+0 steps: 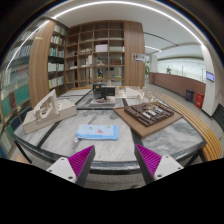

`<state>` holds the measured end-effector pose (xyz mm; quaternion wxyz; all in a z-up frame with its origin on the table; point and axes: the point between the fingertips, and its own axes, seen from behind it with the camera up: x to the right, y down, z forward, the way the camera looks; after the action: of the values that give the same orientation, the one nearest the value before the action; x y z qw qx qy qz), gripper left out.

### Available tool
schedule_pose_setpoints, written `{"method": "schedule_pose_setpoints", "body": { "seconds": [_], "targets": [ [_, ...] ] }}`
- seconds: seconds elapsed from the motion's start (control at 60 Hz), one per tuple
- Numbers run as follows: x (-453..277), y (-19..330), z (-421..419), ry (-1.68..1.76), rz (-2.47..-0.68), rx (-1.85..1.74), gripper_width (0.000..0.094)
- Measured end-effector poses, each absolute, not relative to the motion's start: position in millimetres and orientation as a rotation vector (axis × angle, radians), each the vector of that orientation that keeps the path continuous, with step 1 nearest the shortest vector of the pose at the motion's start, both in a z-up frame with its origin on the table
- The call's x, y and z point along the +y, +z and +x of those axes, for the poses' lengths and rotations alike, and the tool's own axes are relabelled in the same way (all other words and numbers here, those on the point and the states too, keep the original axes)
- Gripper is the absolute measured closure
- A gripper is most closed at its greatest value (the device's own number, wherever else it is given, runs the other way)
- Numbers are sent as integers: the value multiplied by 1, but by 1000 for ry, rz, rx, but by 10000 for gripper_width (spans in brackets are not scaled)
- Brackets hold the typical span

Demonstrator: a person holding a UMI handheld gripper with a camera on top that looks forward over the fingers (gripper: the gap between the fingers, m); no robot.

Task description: Fold towel

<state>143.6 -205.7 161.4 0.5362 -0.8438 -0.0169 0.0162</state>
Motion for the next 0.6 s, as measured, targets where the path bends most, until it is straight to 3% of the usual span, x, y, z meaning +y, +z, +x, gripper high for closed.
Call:
{"method": "schedule_pose_setpoints", "body": {
  "seconds": [0.133,0.383,0.6],
  "targets": [
    [-188,156,130,25,-2036,-74,106],
    [-88,118,38,71,-2080,-236,107],
    [5,62,-54,104,-2109,-339,103]
  ]
}}
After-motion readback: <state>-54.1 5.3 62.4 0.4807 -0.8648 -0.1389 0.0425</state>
